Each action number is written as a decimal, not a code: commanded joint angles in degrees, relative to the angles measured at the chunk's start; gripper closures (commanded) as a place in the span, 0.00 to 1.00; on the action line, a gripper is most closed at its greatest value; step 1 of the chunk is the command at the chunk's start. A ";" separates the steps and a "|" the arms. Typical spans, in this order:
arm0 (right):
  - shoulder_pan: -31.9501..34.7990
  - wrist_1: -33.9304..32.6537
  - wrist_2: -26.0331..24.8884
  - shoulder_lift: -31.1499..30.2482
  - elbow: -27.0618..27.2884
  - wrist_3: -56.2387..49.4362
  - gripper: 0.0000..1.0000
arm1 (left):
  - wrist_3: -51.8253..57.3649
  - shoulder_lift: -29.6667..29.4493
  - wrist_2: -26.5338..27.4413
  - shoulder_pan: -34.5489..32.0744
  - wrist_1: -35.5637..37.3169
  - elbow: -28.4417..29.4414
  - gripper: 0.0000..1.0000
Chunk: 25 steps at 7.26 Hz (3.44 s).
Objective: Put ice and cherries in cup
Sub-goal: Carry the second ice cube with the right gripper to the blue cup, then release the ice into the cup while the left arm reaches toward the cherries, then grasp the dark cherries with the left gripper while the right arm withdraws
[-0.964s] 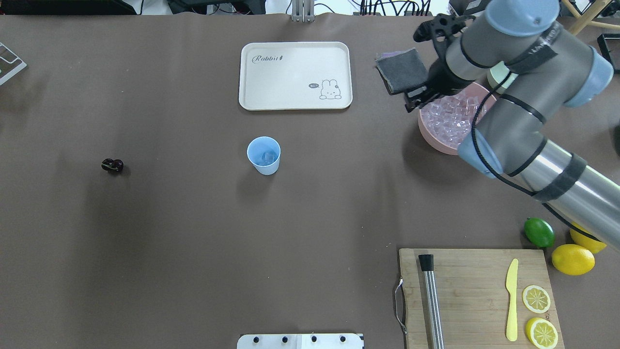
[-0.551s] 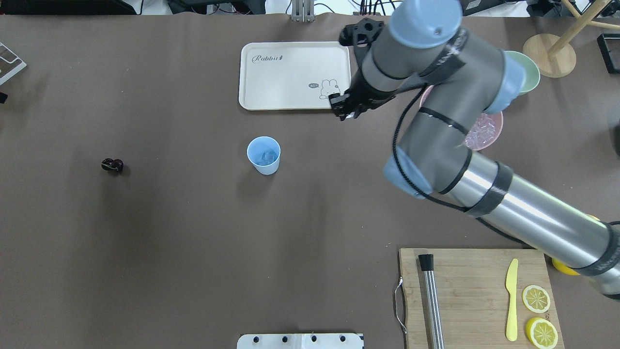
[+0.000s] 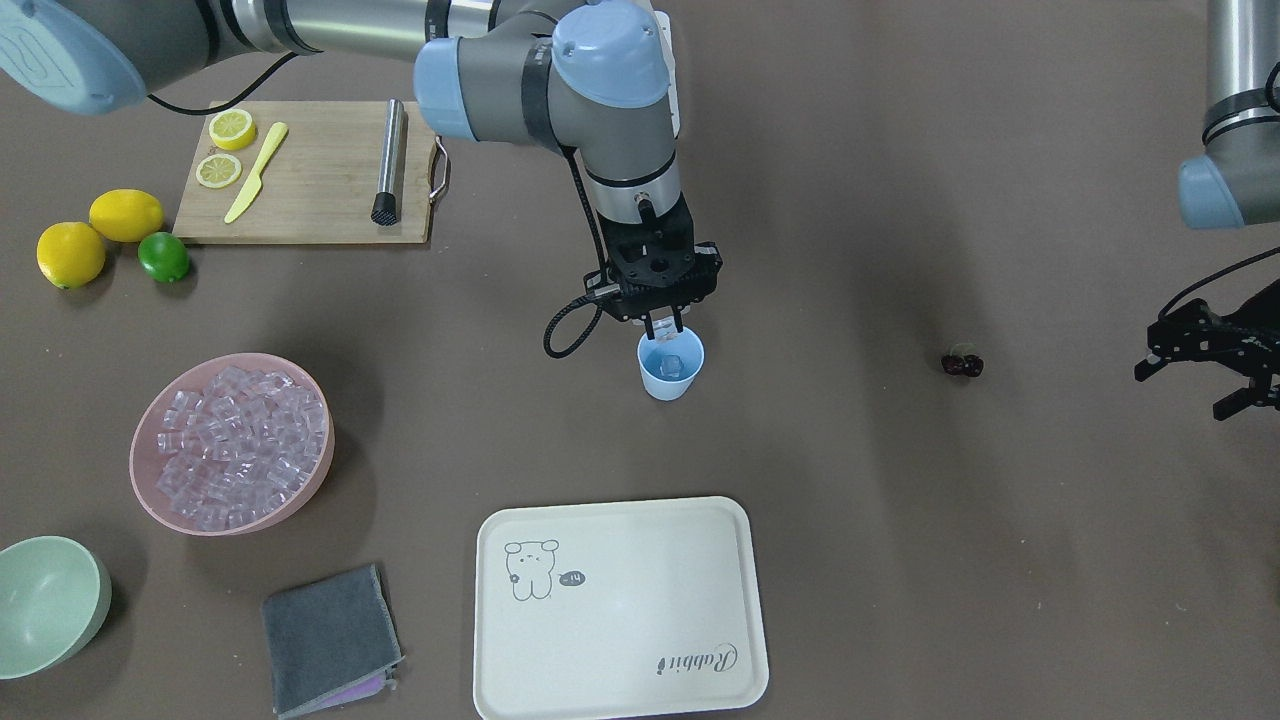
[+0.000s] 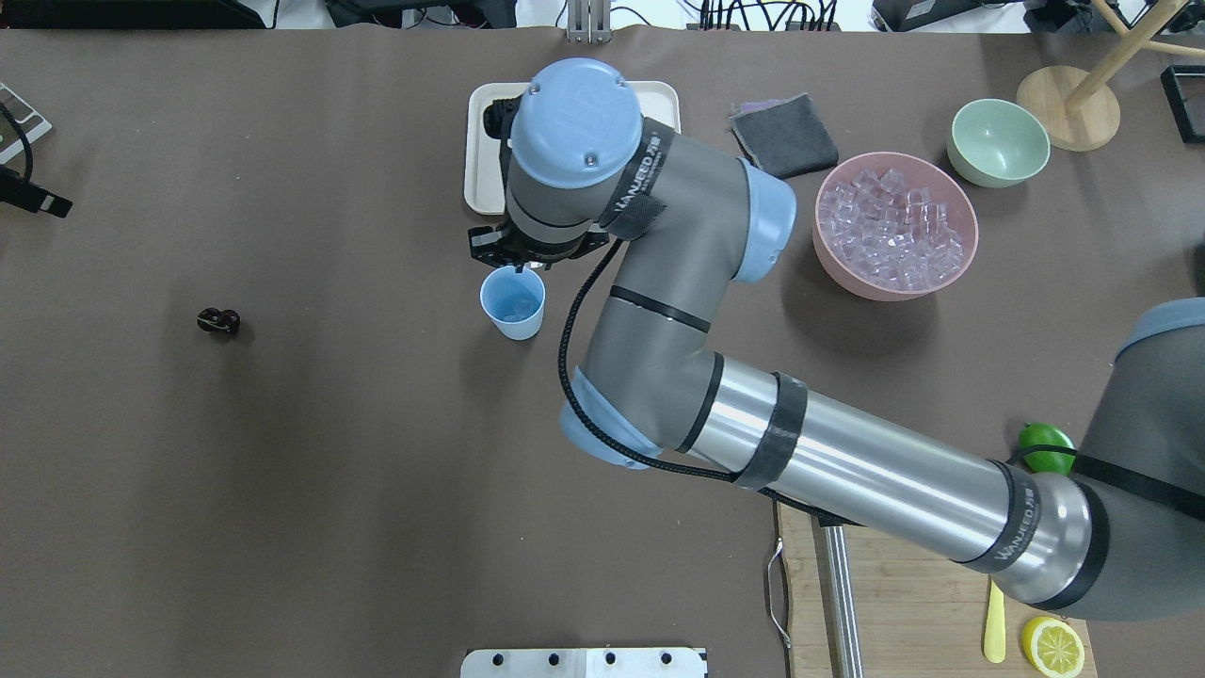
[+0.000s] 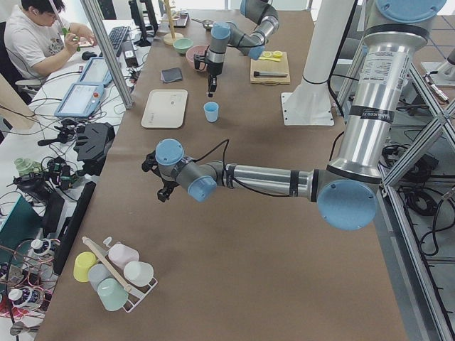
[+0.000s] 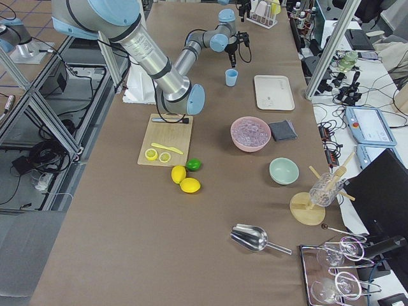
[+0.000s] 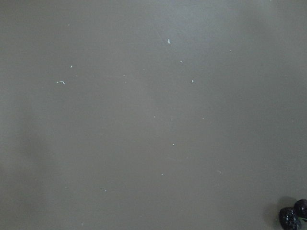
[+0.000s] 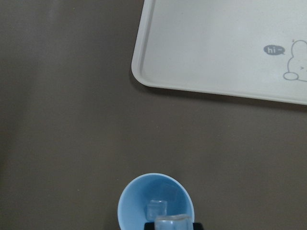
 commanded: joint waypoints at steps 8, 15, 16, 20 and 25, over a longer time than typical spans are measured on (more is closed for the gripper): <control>-3.21 0.25 -5.64 0.65 -3.91 1.61 0.39 | -0.38 1.03 -0.35 0.26 0.04 -1.96 0.02; 15.82 -0.19 15.33 -18.23 15.87 -14.03 0.09 | -22.22 4.54 10.13 17.34 -0.48 -13.11 0.02; 20.47 -0.45 19.98 -23.82 19.43 -20.74 0.09 | -24.27 4.28 12.54 20.18 -0.83 -12.86 0.02; 35.59 0.34 33.27 -45.70 28.41 -41.57 0.09 | -26.83 2.27 17.84 24.51 -0.83 -9.88 0.02; 45.74 4.82 42.53 -56.74 29.13 -53.76 0.09 | -27.01 1.56 21.71 24.87 -0.92 -6.62 0.16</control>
